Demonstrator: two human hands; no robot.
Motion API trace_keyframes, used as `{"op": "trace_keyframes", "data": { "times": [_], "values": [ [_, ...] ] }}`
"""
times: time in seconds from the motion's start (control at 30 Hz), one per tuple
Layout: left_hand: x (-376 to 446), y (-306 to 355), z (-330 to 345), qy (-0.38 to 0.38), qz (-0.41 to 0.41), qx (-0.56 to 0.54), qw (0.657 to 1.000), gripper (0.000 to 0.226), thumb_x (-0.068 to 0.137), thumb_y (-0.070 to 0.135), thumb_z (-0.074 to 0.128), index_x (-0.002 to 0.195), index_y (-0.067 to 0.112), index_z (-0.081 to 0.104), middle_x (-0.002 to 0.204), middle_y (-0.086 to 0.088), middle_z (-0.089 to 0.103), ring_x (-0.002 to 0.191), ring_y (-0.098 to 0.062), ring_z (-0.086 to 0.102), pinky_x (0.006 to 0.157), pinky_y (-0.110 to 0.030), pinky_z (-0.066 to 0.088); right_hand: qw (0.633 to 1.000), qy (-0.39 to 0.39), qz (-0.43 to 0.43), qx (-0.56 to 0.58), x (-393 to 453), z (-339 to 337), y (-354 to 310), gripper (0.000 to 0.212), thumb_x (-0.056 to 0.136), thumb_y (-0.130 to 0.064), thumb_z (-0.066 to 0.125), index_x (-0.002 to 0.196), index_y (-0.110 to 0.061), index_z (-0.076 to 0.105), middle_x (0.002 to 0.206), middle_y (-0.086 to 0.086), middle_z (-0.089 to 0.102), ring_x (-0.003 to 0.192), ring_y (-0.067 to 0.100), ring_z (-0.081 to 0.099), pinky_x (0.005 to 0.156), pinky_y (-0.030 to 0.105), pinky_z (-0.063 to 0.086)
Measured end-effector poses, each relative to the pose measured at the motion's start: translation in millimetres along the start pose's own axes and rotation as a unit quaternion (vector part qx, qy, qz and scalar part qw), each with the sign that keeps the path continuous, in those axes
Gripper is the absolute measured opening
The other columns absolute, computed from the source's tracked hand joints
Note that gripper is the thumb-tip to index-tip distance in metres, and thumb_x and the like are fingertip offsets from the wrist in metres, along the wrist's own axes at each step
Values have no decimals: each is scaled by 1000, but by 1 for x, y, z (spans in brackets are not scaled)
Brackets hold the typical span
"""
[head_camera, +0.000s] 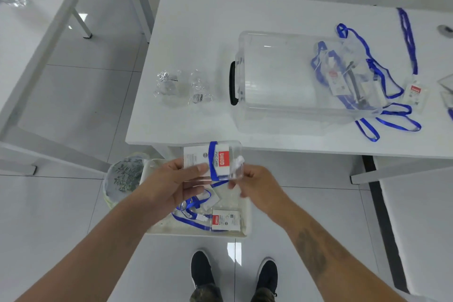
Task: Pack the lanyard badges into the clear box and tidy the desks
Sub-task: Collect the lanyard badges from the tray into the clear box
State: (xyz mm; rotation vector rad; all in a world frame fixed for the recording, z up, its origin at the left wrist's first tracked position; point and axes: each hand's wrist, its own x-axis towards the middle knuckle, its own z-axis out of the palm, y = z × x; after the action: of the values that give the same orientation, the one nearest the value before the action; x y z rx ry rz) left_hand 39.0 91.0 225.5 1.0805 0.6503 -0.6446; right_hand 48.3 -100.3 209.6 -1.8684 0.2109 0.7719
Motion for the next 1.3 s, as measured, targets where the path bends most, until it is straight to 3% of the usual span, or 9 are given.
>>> {"op": "trace_keyframes", "data": {
  "times": [0.17,0.3,0.43,0.53,0.67,0.83,0.93,1.1,1.3],
  "values": [
    [21,-17,-7,184,85,252,946,12,83,23,76,92,18,72,78,-1,77,76,-20,74,75,-36,61,954,-73,-92,-277,-23,25,-5,28,102,-34,39,95,-20,62,82,-7,61,78,15,59,68,26,47],
    [12,-17,-8,161,115,420,886,10,82,25,76,75,25,69,65,3,72,56,-17,63,56,-31,52,955,-9,-133,-265,-16,2,-31,21,98,-34,51,108,-37,69,92,-16,67,77,8,62,67,21,47],
    [-6,-5,-10,0,17,337,941,11,80,16,78,90,19,73,83,-3,78,79,-22,72,69,-28,58,995,12,-89,-40,1,-25,-40,11,90,-25,68,96,-26,76,83,-15,73,72,-5,64,60,8,45],
    [-16,3,-15,-98,-15,149,984,40,66,20,89,97,2,72,91,-17,74,75,-23,71,65,-29,58,999,11,-14,44,4,-22,-34,12,92,-23,65,89,-24,77,70,-6,71,53,0,56,51,16,44],
    [-11,5,-10,3,3,-44,999,40,69,11,75,106,-4,66,81,-16,72,60,-17,68,53,-23,57,997,3,-18,-71,-16,17,-13,28,99,-27,49,77,-20,64,51,-7,50,43,6,40,48,26,36],
    [-11,1,-5,175,79,178,965,11,83,16,76,92,14,71,74,-3,76,69,-16,72,61,-22,56,949,7,-104,-297,-51,36,-21,26,105,-38,31,108,-28,55,100,-7,57,87,13,58,79,32,52],
    [-23,6,-3,171,120,256,944,8,85,14,74,84,21,69,71,1,75,74,-22,73,64,-25,59,933,11,-146,-329,-59,17,-49,28,104,-29,38,122,-33,60,109,-9,55,94,8,55,85,25,46],
    [-40,22,7,100,89,284,949,13,84,16,75,89,26,69,71,9,75,68,-13,72,65,-24,60,969,103,-154,-162,-50,-18,-91,3,81,-29,76,82,-33,75,75,-19,69,71,0,60,66,19,47],
    [-54,50,28,32,113,243,963,19,83,12,73,97,26,72,85,3,78,80,-19,75,73,-28,60,991,82,-103,-14,-39,-48,-109,6,78,-26,80,77,-28,74,82,-7,74,69,6,67,70,27,54]
  ]
}}
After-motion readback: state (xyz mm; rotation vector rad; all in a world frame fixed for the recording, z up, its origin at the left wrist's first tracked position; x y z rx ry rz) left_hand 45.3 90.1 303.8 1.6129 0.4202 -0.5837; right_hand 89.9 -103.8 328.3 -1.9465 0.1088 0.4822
